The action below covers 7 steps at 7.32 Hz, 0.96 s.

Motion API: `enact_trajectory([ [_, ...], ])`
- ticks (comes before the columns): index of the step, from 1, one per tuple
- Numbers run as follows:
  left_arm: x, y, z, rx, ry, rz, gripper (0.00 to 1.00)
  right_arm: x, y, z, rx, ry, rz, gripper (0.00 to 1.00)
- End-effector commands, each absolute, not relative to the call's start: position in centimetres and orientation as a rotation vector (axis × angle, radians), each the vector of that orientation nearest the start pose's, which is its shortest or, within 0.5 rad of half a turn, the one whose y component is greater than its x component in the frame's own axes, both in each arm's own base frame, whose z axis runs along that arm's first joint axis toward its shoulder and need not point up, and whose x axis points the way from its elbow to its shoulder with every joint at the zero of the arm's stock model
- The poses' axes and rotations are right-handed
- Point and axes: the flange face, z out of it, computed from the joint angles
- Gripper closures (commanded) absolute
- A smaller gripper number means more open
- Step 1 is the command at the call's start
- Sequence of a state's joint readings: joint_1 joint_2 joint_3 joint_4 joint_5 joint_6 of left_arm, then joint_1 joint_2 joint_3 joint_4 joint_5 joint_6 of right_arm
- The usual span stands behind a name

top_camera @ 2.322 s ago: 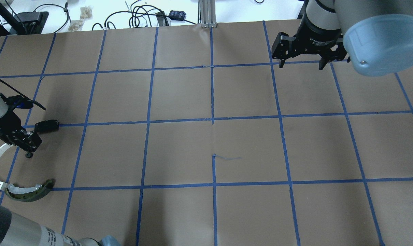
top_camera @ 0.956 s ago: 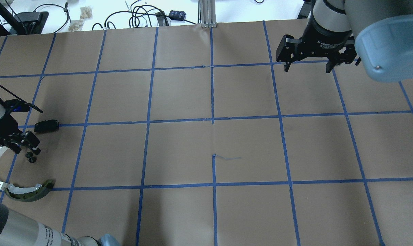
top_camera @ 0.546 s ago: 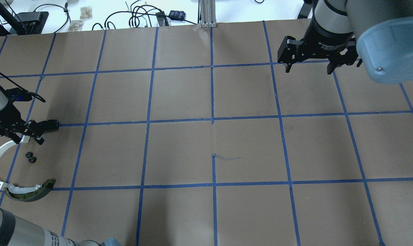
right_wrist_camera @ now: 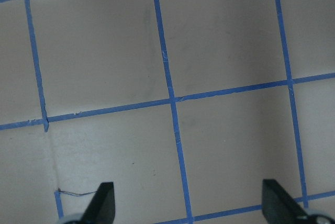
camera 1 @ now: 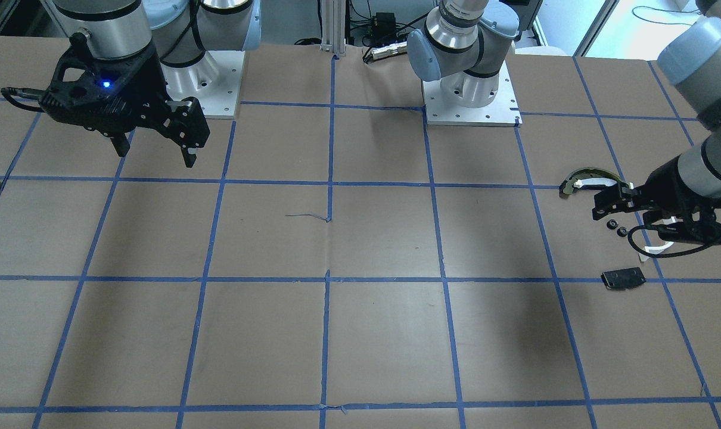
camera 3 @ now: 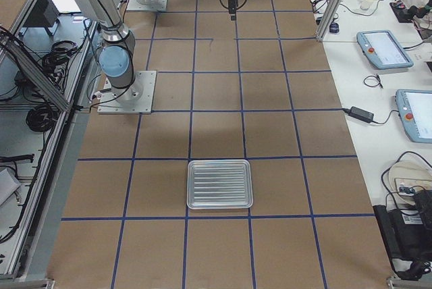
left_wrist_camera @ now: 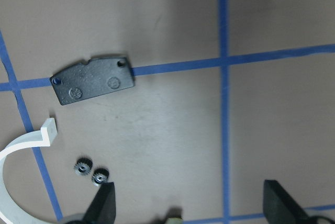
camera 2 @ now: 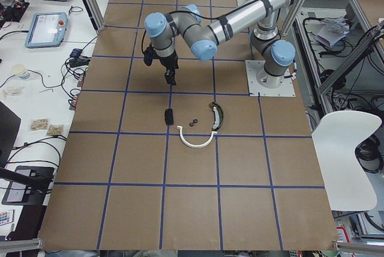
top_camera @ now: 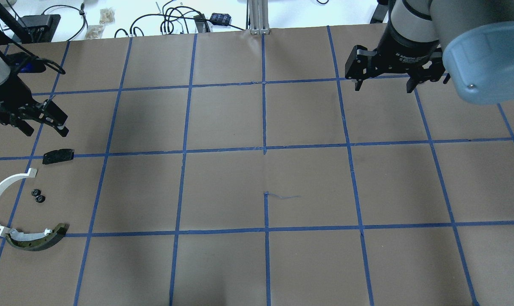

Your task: Place bearing gear from tray to pile

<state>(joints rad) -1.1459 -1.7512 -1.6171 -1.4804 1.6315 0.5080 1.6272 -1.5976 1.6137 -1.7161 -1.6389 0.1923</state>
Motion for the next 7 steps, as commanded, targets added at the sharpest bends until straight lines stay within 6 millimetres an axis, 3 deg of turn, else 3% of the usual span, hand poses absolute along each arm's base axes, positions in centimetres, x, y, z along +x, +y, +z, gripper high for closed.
enact_trajectory([
  [1, 0.6, -53.5, 43.9, 0.272, 3.091, 0.109, 0.0, 15.4, -48.4, 49.6, 0.222, 3.179, -0.218, 0.0],
  [2, -3.0, -52.3, 45.5, 0.237, 3.089, 0.073, 0.0, 15.4, -48.5, 49.5, 0.222, 3.177, -0.217, 0.0],
  [3, -5.7, -50.9, 47.2, 0.109, 3.11, 0.028, 0.0, 15.3, -48.5, 49.5, 0.227, 3.178, -0.218, 0.0],
  [4, -7.6, -49.7, 48.9, 0.1, 3.154, -0.04, 0.0, 15.4, -48.5, 49.5, 0.224, 3.177, -0.217, 0.0],
  [7, -8.5, -48.4, 49.7, 0.111, 3.175, -0.065, 0.0, 15.4, -48.6, 49.4, 0.222, 3.178, -0.215, 0.0],
])
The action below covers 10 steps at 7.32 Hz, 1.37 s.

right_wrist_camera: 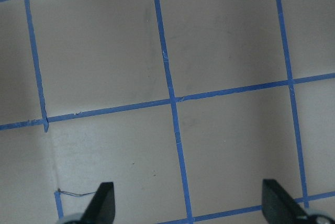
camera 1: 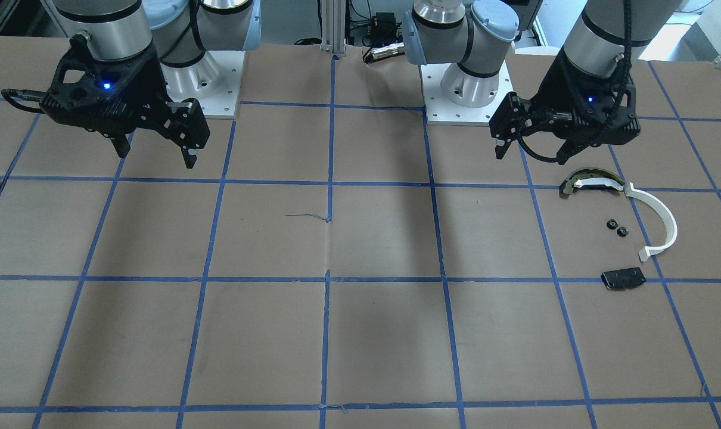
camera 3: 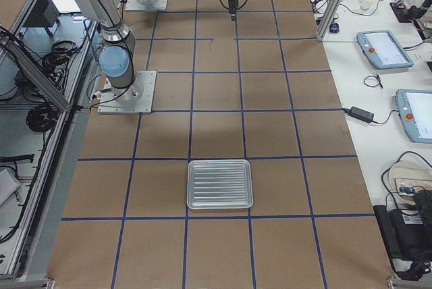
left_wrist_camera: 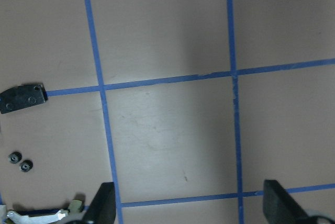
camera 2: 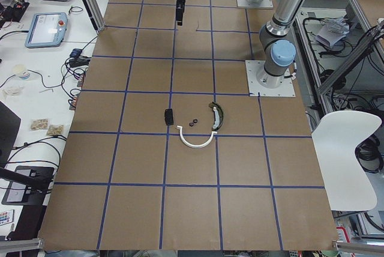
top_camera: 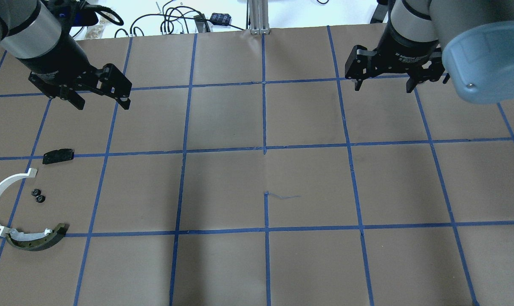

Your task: Place bearing gear from tray to pile

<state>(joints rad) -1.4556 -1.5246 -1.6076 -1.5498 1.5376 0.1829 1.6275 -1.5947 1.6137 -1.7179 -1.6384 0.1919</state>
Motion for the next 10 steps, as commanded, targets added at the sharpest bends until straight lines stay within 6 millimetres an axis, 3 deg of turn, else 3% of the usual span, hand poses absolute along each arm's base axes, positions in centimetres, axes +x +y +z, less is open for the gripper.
enact_trajectory([
  [1, -8.5, -48.6, 49.4, 0.111, 3.177, -0.058, 0.0, 15.4, -48.6, 49.4, 0.224, 3.177, -0.217, 0.0],
  [5, -10.1, -48.2, 48.8, 0.164, 3.174, -0.029, 0.0, 15.3, -48.6, 49.3, 0.227, 3.179, -0.213, 0.0],
  [7, -10.1, -48.0, 47.6, 0.018, 3.172, -0.004, 0.0, 15.1, -48.7, 49.4, 0.229, 3.18, -0.213, 0.0],
  [10, -10.0, -47.7, 47.7, 0.015, 3.167, -0.006, 0.0, 15.0, -48.5, 49.3, 0.229, 3.18, -0.21, 0.0],
])
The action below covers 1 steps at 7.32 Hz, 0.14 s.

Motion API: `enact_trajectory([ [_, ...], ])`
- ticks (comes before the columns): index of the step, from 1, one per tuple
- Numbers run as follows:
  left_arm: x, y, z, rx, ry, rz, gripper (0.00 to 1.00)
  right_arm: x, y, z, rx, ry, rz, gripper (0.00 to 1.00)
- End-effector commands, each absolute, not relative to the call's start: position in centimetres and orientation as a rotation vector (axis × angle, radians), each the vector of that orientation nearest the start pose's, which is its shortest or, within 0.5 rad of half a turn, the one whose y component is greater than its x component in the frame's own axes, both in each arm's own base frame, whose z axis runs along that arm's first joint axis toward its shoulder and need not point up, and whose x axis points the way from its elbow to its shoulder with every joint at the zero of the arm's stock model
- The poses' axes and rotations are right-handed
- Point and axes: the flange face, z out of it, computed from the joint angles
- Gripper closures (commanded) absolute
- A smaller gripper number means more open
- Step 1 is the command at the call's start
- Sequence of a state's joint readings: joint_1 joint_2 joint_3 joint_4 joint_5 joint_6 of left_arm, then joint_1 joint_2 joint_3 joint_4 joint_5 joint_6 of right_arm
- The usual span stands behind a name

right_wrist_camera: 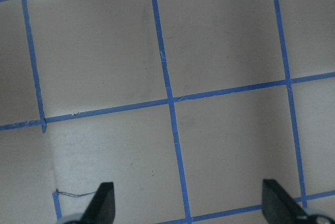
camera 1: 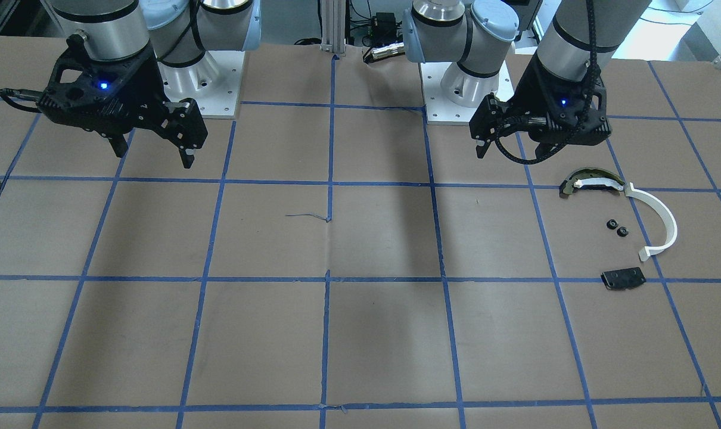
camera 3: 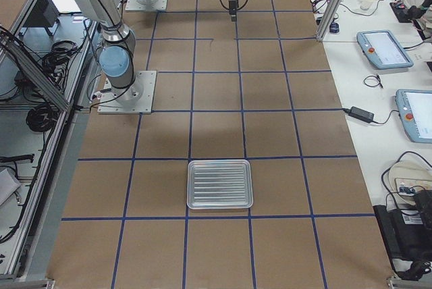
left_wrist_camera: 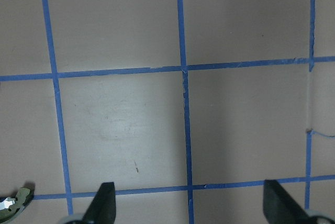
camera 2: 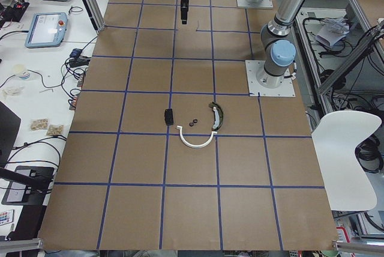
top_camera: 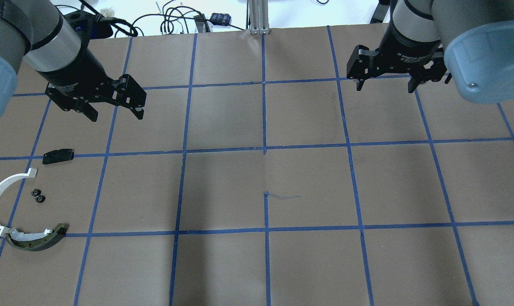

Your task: Place bearing gear from tray to pile

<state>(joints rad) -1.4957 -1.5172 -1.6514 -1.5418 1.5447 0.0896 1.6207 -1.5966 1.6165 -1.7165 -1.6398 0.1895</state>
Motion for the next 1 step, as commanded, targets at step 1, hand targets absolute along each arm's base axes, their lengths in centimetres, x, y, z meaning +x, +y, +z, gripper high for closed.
enact_trajectory([
  [1, -10.09, -47.56, 47.86, 0.019, 3.164, -0.01, 0.0, 15.11, -48.45, 49.19, 0.224, 3.181, -0.208, 0.0],
])
